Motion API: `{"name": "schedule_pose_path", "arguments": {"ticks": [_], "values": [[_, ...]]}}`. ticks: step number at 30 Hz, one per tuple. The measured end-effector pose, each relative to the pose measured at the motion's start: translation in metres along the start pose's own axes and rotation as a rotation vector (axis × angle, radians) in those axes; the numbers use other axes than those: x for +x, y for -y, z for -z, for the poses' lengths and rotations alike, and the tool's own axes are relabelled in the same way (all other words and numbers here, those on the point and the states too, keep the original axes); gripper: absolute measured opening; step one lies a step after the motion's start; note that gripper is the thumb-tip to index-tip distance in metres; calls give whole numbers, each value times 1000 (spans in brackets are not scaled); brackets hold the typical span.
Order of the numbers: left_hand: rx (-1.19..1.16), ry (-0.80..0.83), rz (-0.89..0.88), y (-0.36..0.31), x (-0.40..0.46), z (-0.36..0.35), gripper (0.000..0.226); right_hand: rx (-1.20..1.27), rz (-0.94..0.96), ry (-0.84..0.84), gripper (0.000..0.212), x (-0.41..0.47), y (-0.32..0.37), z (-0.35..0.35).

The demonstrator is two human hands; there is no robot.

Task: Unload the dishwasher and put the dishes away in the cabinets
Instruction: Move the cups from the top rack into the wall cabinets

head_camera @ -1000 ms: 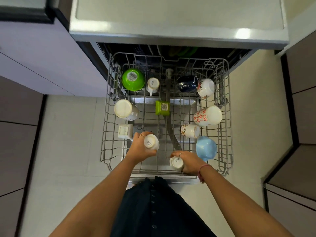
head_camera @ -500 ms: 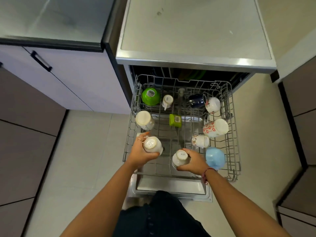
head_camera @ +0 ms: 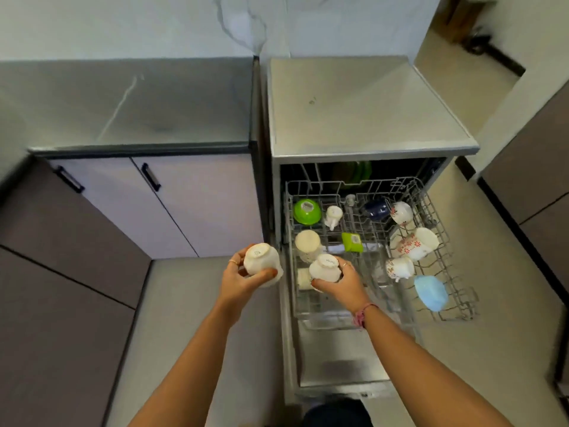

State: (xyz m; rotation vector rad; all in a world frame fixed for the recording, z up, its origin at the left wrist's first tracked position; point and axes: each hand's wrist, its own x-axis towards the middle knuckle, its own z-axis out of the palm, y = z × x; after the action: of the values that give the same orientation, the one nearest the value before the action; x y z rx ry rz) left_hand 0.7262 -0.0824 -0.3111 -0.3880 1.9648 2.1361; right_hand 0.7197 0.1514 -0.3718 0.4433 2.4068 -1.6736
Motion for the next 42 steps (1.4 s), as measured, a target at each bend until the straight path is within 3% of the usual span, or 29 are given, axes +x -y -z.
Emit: {"name": "schedule_pose_path", "arguments": {"ticks": [5, 8, 11, 15, 19, 21, 24, 29, 36, 42], "values": [[26, -39, -78, -51, -12, 76, 84, 149, 61, -9, 58, -9, 72, -52], [43, -111, -155, -84, -17, 112, 74, 154, 141, 23, 71, -5, 111, -77], [34, -189, -265, -118, -16, 138, 66, 197, 219, 44, 62, -3, 159, -98], [-5, -302, -376, -164, -12, 165, 57, 229, 299, 79, 70, 10, 214, -122], [-15, -378, -465, -207, 5, 196, 68, 298, 382, 112, 67, 34, 273, -147], [-9, -384, -460, -225, 12, 202, 63, 325, 400, 141, 64, 42, 292, -154], [13, -446, -554, -277, 45, 230, 61, 362, 479, 151, 62, 76, 356, -182], [71, -508, -677, -369, 110, 268, 62, 517, 601, 185, 39, 131, 469, -211], [82, -547, -778, -455, 180, 291, 65, 514, 686, 240, 71, 190, 591, -231], [64, -538, -822, -503, 231, 316, 63, 552, 762, 268, 55, 226, 667, -247]]}}
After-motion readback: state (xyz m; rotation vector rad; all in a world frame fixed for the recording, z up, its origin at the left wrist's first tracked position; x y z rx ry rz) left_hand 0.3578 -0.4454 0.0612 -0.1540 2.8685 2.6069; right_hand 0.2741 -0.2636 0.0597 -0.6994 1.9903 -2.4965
